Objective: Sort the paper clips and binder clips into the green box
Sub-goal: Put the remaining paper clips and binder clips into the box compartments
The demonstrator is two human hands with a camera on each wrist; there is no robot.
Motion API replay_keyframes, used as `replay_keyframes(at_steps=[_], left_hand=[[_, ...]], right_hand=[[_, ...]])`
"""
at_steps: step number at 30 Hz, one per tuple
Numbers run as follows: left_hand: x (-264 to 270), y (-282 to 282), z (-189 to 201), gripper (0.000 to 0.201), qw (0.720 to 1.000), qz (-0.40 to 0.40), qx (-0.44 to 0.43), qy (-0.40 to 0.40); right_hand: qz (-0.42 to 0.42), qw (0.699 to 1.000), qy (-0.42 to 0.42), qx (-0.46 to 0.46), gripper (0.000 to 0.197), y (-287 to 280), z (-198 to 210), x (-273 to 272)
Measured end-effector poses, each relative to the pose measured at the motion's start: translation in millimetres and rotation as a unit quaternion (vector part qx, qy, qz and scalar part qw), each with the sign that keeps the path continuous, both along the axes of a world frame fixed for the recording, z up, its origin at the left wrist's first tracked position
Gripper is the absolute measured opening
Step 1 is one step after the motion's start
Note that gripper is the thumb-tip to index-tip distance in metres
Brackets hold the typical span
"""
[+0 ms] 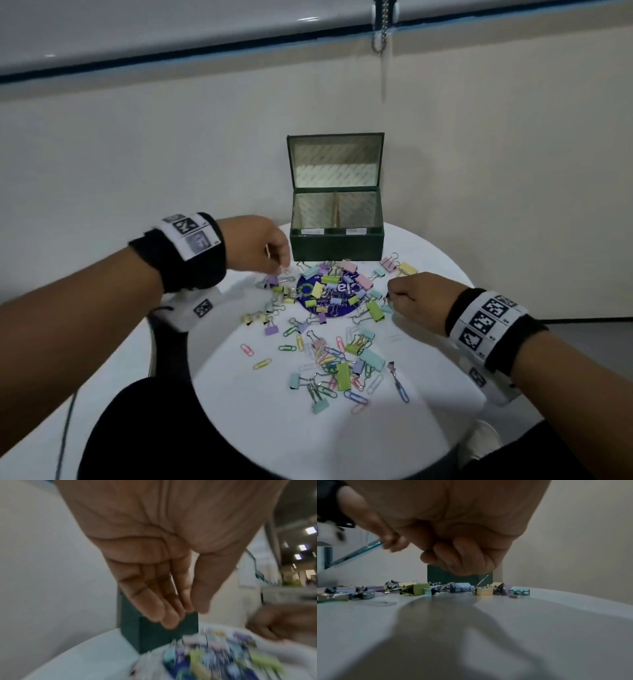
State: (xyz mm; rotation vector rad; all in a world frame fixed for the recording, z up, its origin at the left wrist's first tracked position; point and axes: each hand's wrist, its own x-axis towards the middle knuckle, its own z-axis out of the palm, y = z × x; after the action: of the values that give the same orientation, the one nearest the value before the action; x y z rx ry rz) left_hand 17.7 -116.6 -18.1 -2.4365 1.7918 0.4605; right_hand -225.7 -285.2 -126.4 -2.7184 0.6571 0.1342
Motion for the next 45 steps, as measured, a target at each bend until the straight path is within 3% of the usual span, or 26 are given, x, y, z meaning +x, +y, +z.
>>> replay_keyframes(at_steps=[2, 5, 9, 12, 15, 19, 24, 28, 31, 33, 37, 39, 41, 43, 44, 45], left_hand=[[4, 35, -12, 0.012, 0.996, -0.006, 0.084, -0.041], [3, 73, -36, 0.024, 0.992, -0.002, 0.123, -0.037], [-4, 90, -69, 0.027, 0.988, -0.047, 0.119, -0.087], [-11, 88, -82, 0.026, 0.985, -0.07, 0.098, -0.12], [-16, 83, -85, 0.052, 0.985, -0.1, 0.06, -0.131], [-16, 77, -89, 0.025, 0.987, -0.114, 0.012, -0.114], [-15, 73, -92, 0.006, 0.993, -0.094, -0.016, -0.063], [-25, 77, -92, 0.028, 0.996, -0.078, -0.017, -0.05], [-28, 81, -93, 0.03, 0.995, -0.08, -0.018, -0.051], [-28, 80, -93, 0.033, 0.997, -0.072, -0.006, -0.039], [-21, 78, -90, 0.036, 0.999, -0.051, 0.012, 0.017], [-10, 75, -84, 0.034, 0.991, 0.009, -0.036, 0.126], [-4, 71, -74, 0.028, 0.956, 0.106, -0.102, 0.255], [-3, 67, -67, 0.025, 0.893, 0.208, -0.132, 0.377], [-3, 67, -65, 0.023, 0.878, 0.231, -0.128, 0.398], [-5, 69, -66, 0.02, 0.884, 0.227, -0.114, 0.393]], right_hand=[[0.005, 1.0, -0.002, 0.003, 0.023, 1, -2, -1], [0.022, 0.999, 0.029, -0.017, 0.019, 3, -5, -3], [0.035, 0.998, 0.042, -0.018, 0.001, 7, -5, -2], [0.037, 0.998, 0.038, -0.021, 0.01, 7, -6, -1], [0.03, 0.999, 0.039, -0.013, 0.01, 8, -10, -3], [0.021, 0.998, 0.054, 0.02, 0.007, 8, -10, -4], [0.005, 1.0, 0.021, 0.016, 0.01, 6, -4, -3], [-0.004, 1.0, 0.009, 0.026, 0.012, 2, -1, 0], [-0.02, 0.999, -0.017, 0.031, 0.004, 4, -4, -2], [-0.027, 0.999, -0.02, 0.036, 0.015, 4, -3, -2], [-0.004, 0.999, 0.011, 0.046, 0.023, 4, 5, 0], [0.007, 0.999, 0.007, 0.042, 0.029, 5, 5, 1], [0.031, 0.999, 0.002, 0.026, 0.021, 7, 4, -1], [0.055, 0.998, 0.003, 0.022, 0.009, 10, 2, -2], [0.059, 0.998, 0.002, 0.029, 0.009, 11, 1, -1], [0.059, 0.998, 0.0, 0.038, 0.012, 13, 1, 1]])
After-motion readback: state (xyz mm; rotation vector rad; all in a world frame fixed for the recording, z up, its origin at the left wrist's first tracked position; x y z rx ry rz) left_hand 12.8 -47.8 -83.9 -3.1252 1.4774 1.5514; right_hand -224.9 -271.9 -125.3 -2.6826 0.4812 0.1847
